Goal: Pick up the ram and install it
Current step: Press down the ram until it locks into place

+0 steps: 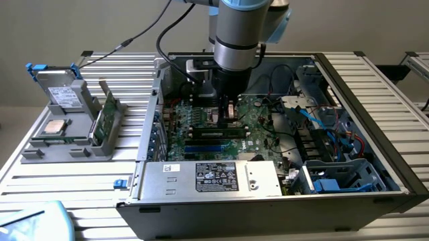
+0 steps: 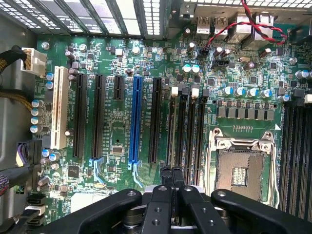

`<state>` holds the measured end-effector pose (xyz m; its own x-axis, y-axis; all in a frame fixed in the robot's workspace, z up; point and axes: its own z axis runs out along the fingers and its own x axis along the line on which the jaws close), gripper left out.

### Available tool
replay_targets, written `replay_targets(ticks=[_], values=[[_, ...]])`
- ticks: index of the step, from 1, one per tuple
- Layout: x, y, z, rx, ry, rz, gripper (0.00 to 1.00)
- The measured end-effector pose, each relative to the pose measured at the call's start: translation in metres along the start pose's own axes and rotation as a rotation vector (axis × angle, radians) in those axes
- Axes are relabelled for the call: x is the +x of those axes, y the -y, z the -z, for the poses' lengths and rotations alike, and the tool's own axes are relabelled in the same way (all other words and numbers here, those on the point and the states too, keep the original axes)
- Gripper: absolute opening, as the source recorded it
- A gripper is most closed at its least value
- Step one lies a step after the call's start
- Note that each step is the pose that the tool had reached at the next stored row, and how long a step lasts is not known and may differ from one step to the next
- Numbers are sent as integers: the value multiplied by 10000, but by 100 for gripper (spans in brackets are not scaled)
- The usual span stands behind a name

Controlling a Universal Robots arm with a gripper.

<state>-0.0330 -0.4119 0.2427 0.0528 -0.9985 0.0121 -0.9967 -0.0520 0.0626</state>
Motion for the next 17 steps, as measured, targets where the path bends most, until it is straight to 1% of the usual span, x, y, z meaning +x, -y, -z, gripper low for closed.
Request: replay_targets(ticks=[2,10,14,17], values=[[2,30,3,-1,-2,0,11],[16,303,18,0,14,1,11],[17,314,19,0,13,2,11],[16,315,-1,0,13,2,11]])
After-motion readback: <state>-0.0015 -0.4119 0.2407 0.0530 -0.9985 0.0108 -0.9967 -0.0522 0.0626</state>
